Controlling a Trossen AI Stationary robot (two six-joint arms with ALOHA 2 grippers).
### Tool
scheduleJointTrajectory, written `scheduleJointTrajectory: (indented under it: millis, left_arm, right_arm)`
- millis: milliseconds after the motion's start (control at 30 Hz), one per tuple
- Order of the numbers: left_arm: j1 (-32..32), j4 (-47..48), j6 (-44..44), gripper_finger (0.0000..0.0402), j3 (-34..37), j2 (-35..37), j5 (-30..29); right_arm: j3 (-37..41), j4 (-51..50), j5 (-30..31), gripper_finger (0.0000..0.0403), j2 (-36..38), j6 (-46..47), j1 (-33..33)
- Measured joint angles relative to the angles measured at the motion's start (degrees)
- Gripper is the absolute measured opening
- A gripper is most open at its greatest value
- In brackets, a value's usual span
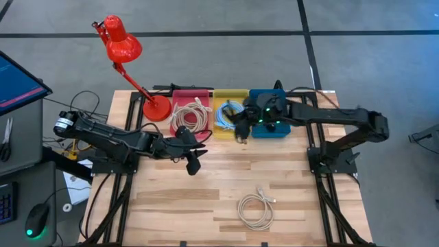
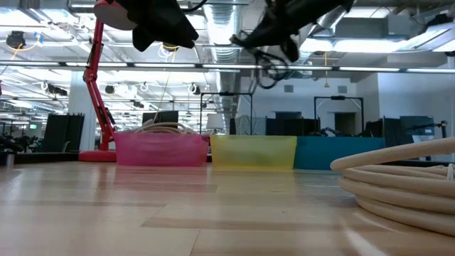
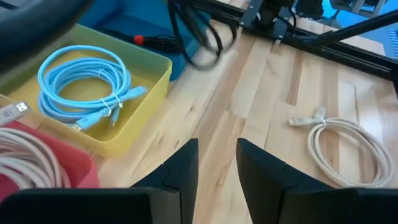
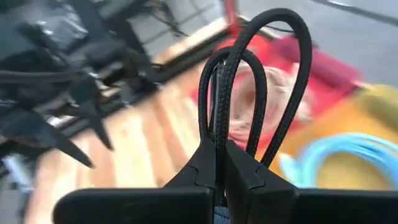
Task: Pick & Place USB Port
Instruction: Put the bottom left black charger cable into the blue bin
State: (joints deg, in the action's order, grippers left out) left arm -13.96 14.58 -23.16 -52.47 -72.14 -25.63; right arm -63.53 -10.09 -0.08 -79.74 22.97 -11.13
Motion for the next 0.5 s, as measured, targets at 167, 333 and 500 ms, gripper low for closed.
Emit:
scheduleJointTrajectory:
  millis: [167,333,500]
  left_arm:
    - [0.0,0.0,0.0,0.0106,0.0,0.0,0.0]
    - [0.0,0.0,0.0,0.0105,0.0,0.0,0.0]
    - [0.0,0.0,0.0,0.0104,0.0,0.0,0.0]
  right_arm:
    - [0.0,-10.1,3.6,0.0000,6.4,-2.3,-4.4]
    - [2.7,-15.6,4.6,0.0000,12.0,-3.5,-10.4]
    - [8.0,-17.8,4.7,0.0000,15.6,-3.5,-17.1]
